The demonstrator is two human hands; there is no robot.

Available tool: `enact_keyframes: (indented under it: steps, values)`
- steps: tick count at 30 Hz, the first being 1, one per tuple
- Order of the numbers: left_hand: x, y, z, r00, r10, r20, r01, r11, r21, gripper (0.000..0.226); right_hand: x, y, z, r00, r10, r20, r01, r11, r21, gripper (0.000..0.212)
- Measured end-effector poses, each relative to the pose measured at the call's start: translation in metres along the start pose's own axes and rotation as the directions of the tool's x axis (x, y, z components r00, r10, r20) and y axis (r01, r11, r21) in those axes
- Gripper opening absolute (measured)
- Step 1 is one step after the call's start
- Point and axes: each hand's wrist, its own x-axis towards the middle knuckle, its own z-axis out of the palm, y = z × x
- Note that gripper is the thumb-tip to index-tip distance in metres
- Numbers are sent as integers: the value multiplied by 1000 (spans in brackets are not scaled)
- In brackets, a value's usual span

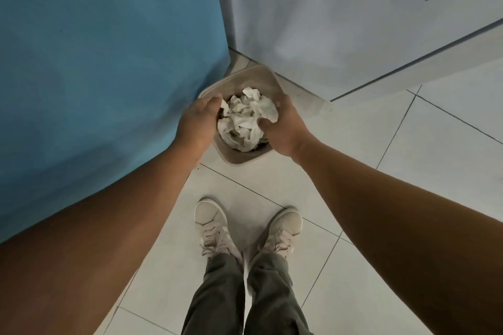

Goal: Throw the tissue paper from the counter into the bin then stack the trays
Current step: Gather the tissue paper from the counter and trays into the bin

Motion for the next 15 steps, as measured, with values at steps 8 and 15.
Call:
enact_keyframes:
  steps: [8,15]
  values:
    - [-49,19,-16,986,101,-136,-67,970,234,32,-36,6,2,996,4,93,3,997,-78,91]
    - [-160,90,-24,959,277,-60,-190,785,590,44,-152,-60,-81,993,-76,94,98,961,-260,79]
